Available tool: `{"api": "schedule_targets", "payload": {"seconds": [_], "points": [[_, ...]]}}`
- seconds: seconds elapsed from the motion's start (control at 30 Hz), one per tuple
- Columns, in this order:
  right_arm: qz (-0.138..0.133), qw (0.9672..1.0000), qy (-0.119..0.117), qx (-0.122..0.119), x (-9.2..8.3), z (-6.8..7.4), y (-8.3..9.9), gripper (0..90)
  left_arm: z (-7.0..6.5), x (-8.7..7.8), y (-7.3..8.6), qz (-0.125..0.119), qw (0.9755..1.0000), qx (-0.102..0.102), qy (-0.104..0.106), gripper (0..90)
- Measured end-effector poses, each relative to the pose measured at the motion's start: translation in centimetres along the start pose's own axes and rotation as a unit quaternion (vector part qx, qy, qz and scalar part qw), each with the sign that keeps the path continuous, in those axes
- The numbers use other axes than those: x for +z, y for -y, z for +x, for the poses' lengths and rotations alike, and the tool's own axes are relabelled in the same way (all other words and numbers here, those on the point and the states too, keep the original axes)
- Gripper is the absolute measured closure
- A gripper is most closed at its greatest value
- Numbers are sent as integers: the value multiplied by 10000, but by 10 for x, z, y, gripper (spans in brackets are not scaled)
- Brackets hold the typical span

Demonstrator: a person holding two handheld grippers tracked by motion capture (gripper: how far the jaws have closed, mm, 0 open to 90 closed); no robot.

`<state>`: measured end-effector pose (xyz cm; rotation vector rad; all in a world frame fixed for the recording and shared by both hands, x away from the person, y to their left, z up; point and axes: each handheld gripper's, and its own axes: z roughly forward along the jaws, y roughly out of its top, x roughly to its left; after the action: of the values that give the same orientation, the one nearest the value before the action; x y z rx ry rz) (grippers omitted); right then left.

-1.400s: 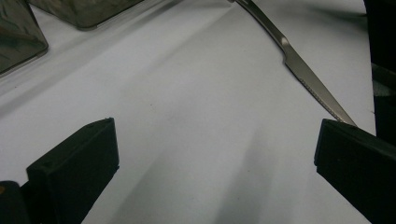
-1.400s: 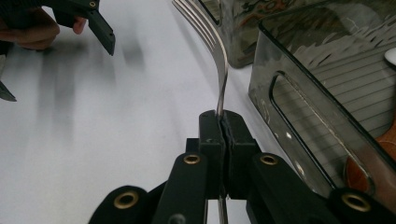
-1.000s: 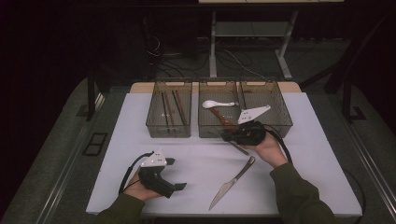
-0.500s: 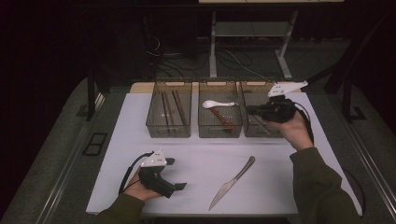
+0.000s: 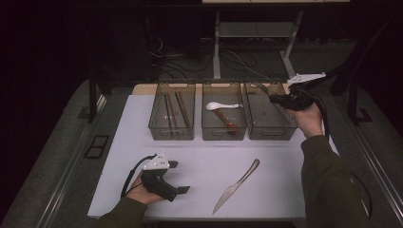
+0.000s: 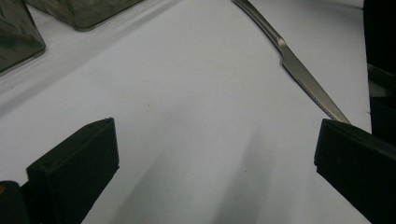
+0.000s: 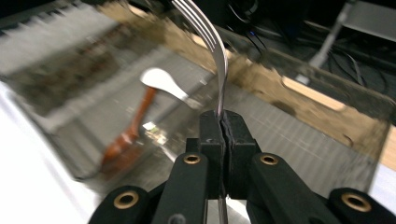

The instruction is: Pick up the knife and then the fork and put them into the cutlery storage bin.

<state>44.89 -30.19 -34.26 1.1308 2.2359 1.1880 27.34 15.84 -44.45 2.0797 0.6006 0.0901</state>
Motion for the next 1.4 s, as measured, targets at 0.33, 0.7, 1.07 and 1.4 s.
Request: {"api": "schedule_targets", "payload": {"seconds": [0.33, 0.7, 1.07, 1.4], "points": [[495, 9982, 174, 305, 25, -15, 26, 878, -1, 1, 0, -1, 10000, 6, 39, 0], [217, 9985, 139, 473, 3, -12, 39, 509, -1, 1, 0, 24, 10000, 24, 31, 0], [170, 9980, -596, -112, -28, 39, 49, 634, -1, 2, 0, 60, 10000, 18, -3, 0], [386, 9919, -1088, -539, -33, 79, 83, 888, -1, 2, 0, 60, 10000, 12, -21, 0]]}}
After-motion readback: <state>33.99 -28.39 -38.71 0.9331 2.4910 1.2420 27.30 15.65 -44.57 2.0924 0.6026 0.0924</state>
